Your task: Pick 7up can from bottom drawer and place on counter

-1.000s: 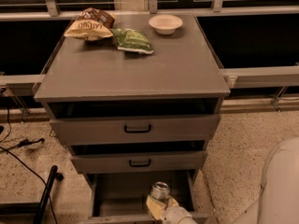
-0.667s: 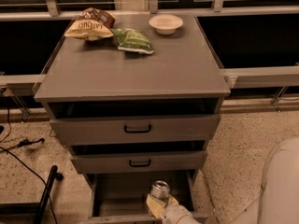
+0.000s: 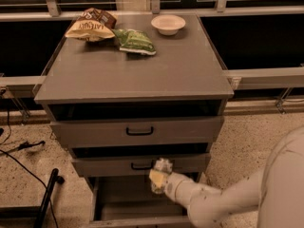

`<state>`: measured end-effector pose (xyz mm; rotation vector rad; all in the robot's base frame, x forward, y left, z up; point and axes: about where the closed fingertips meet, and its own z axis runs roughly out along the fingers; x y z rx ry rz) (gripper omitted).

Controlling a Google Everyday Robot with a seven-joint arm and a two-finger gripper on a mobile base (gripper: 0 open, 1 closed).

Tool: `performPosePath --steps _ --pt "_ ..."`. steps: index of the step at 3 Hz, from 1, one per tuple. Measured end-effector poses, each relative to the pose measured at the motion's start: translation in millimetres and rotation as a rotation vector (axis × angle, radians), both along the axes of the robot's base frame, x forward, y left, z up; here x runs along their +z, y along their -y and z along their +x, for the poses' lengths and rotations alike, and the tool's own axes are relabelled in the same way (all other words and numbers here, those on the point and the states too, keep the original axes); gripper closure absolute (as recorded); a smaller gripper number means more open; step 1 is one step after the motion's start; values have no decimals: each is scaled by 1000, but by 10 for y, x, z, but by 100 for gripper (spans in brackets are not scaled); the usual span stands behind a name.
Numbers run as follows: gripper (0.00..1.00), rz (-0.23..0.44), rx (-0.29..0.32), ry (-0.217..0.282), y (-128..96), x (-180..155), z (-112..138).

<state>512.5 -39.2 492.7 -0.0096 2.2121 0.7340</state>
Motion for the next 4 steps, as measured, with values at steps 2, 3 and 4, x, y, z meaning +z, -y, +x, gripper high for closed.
performPosePath --steps 2,3,4 --pt "100 0 -11 -161 -14 162 196" --pt "100 -1 -10 -159 -14 162 196" --pt "100 -16 -6 -210 -29 186 225"
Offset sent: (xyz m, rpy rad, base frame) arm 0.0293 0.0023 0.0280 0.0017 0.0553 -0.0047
